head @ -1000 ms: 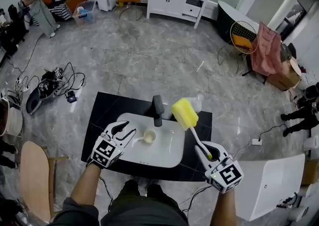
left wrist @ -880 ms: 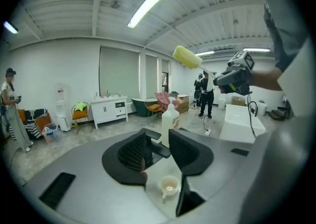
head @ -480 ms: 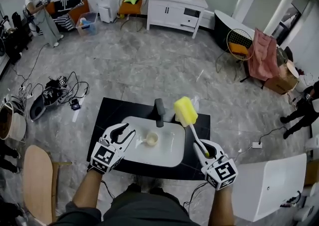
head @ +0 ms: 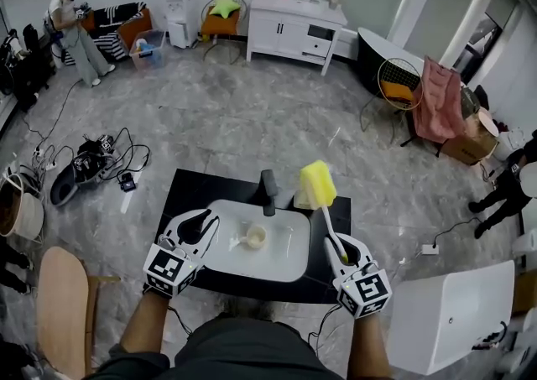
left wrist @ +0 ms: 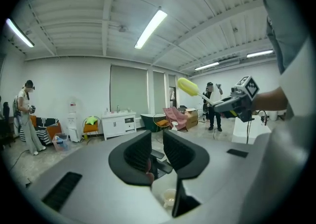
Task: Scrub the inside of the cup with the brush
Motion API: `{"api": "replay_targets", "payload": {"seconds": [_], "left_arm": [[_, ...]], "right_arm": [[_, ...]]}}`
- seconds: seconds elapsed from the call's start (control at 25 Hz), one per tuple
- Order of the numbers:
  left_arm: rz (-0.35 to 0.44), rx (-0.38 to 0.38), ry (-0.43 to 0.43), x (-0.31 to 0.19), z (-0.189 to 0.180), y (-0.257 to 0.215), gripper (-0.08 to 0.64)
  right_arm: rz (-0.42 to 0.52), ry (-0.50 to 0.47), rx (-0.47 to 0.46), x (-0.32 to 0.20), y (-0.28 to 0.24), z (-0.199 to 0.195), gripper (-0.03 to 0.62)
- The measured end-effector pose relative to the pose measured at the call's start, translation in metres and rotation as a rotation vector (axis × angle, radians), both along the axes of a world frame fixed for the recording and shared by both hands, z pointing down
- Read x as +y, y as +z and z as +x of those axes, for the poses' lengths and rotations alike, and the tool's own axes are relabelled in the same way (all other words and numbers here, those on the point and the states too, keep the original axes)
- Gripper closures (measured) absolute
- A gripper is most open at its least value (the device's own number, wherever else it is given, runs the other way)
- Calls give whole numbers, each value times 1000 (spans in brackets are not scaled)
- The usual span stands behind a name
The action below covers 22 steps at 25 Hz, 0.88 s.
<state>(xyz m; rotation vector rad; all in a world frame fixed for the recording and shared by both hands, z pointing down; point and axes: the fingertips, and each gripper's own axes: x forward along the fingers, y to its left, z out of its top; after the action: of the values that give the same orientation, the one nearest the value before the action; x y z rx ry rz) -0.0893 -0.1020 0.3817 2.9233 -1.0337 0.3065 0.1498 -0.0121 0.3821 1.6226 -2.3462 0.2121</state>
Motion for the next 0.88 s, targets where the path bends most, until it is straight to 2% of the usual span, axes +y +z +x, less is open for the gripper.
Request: {"api": "replay_targets", "payload": {"seconds": [0.52, 0.88], "left_arm": [[12, 15, -43, 10, -9, -16, 553], [23, 33, -52, 17, -13, -22, 557]], "right_arm": [[53, 70, -12, 9, 0, 0, 569], [72, 89, -14, 13, 0, 0, 569]]}}
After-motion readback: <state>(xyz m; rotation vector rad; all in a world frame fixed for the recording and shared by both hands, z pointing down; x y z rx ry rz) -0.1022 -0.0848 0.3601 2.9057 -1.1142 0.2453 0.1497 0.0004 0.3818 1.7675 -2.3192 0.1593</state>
